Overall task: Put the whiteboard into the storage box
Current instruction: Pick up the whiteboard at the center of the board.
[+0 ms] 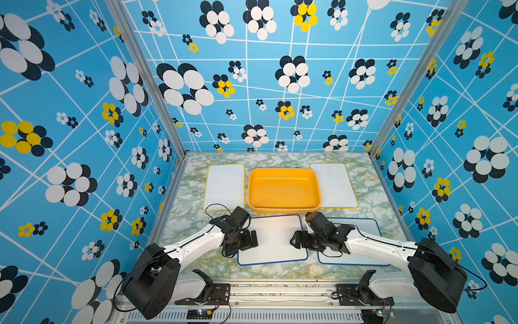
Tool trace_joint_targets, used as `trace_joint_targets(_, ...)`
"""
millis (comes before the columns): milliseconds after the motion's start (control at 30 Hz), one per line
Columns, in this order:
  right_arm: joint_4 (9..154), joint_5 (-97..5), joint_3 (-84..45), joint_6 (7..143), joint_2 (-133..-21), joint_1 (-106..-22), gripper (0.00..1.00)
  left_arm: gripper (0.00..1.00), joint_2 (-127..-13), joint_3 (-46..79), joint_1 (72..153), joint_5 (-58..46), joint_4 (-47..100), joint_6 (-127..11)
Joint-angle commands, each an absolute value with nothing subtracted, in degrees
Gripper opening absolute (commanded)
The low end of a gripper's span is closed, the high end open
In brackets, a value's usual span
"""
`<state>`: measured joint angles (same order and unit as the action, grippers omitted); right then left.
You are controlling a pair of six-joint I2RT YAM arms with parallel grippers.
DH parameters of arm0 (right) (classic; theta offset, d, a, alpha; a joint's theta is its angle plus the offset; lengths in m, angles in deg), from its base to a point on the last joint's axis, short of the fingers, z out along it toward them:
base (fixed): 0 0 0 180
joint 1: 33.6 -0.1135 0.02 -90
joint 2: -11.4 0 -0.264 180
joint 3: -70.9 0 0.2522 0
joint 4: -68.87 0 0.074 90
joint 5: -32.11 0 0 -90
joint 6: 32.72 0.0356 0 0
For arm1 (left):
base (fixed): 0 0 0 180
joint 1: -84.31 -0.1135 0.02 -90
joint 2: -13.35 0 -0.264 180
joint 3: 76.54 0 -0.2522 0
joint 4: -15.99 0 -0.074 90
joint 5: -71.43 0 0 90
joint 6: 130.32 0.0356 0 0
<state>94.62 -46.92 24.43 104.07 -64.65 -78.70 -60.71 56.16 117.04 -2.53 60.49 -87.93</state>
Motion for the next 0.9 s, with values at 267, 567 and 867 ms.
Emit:
trace_joint_targets(267,87.73,-36.56,29.09,106.42,-69.80,-80.11,0.87,0.98,-62.16,70.14,116.74,25.87,35.26,-93.21)
trace_joint_targets(567,85.86,-35.47,29.93,106.82,-69.76,-80.12,0.86,0.92,-55.59,69.98,113.05,27.37,41.28,-91.99)
trace_joint_targets(867,88.88,-37.46,30.42,106.98,-66.73,-80.15,0.86,0.83,-48.55,69.60,108.37,24.94,50.52,-89.66)
